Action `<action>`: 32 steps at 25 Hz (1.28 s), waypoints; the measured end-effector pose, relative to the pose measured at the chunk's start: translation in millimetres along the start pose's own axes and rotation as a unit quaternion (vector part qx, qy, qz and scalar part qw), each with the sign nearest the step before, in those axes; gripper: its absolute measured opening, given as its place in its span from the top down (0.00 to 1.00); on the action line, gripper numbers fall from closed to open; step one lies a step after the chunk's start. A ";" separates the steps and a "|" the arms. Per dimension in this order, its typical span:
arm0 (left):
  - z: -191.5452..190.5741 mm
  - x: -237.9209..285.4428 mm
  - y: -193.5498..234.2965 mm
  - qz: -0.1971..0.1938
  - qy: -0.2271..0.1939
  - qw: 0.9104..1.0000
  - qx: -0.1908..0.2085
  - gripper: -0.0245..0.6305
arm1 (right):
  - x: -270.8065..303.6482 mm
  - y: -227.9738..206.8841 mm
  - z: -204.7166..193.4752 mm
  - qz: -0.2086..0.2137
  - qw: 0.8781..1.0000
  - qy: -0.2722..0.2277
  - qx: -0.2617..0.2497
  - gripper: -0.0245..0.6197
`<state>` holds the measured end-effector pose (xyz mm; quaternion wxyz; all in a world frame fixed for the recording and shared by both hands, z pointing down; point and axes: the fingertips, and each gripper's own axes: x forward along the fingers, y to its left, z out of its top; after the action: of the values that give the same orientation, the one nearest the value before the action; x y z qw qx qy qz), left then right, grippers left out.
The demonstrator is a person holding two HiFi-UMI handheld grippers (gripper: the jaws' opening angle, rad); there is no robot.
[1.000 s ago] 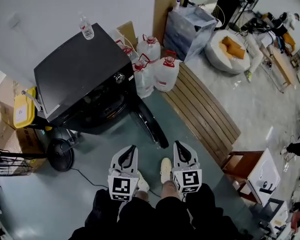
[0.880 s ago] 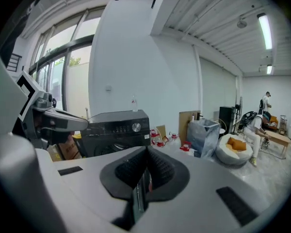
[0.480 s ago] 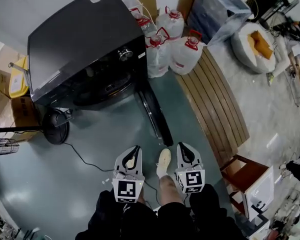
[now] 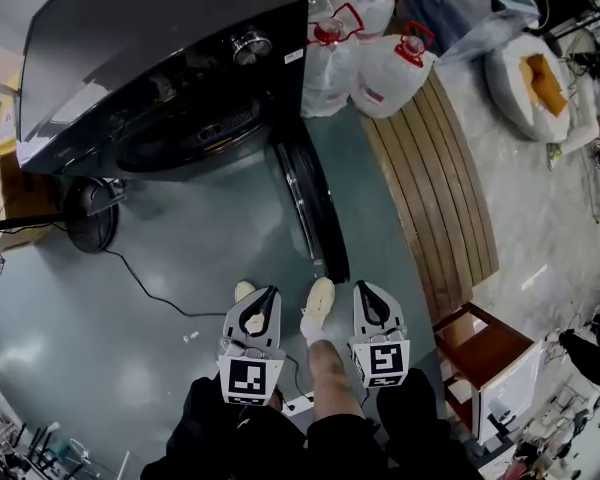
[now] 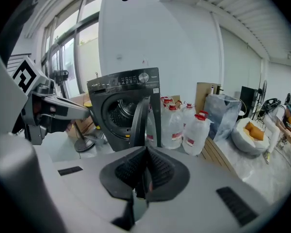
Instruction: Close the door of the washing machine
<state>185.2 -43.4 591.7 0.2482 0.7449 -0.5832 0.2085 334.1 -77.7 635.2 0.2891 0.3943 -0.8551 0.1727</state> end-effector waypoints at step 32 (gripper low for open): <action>-63.2 -7.6 28.5 0.036 0.014 0.999 -0.034 0.92 | 58.6 9.6 -75.3 0.010 0.997 0.071 -0.038 0.84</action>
<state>154.4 -4.5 640.7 0.2742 0.7112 -0.6131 0.2076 323.1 -65.9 729.7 0.3622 0.3609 -0.8423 0.1705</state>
